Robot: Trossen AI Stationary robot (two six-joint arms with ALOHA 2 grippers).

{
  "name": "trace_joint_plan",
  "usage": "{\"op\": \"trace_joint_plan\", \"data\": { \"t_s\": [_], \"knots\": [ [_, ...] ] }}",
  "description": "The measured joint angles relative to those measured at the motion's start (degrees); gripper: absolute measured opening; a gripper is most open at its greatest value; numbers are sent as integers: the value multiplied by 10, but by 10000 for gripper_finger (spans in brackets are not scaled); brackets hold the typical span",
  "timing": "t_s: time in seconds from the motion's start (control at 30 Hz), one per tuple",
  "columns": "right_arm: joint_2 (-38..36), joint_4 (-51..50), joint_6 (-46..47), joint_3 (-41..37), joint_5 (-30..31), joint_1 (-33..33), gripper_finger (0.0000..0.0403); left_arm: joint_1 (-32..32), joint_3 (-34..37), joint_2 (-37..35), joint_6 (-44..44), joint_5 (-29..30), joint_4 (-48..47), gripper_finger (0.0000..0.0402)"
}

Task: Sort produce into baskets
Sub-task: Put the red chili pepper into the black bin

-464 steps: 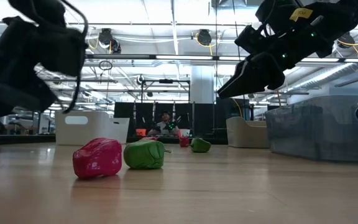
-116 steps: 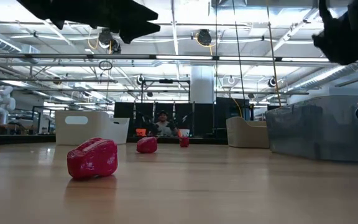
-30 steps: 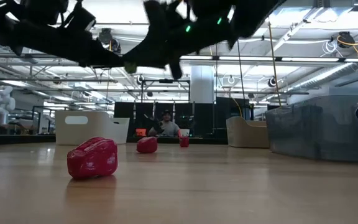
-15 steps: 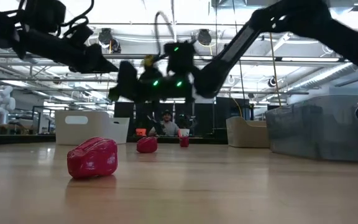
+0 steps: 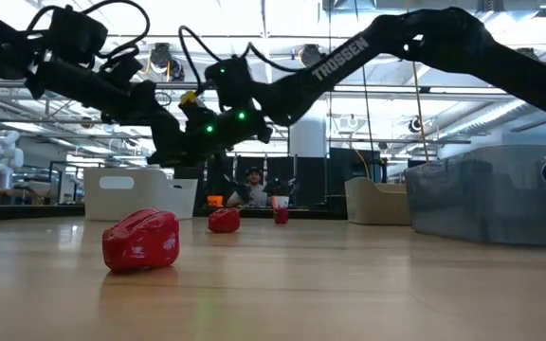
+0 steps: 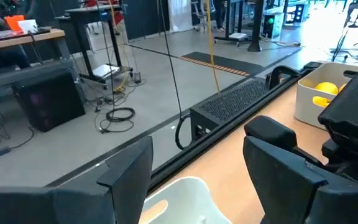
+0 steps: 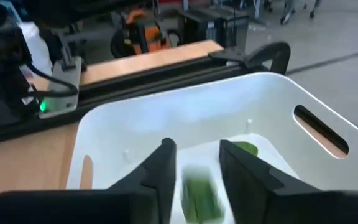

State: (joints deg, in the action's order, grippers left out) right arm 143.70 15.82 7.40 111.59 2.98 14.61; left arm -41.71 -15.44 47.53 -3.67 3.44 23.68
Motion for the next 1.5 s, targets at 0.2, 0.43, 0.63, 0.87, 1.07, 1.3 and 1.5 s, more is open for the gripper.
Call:
{"op": "trace_joint_plan", "data": {
  "t_s": [0.2,0.43,0.63,0.87,1.07,1.3,1.5],
  "knots": [
    [0,-118,-12,60,-3,0,170,0,0,0,-2,-2,0,258],
    [-74,-455,-57,114,3,-4,212,0,0,-1,-18,-7,-1,258],
    [-132,-642,-66,114,149,-42,217,1,0,-2,-26,-39,-1,258],
    [-169,-792,-15,113,183,-104,217,28,0,0,30,-96,-5,258],
    [-169,-883,41,113,248,-186,217,128,0,7,63,-90,-8,258],
    [-170,-953,163,113,335,-280,217,286,-1,27,68,8,-1,258],
    [-170,-997,274,105,336,-358,217,411,-26,115,93,54,36,258]
  ]
}}
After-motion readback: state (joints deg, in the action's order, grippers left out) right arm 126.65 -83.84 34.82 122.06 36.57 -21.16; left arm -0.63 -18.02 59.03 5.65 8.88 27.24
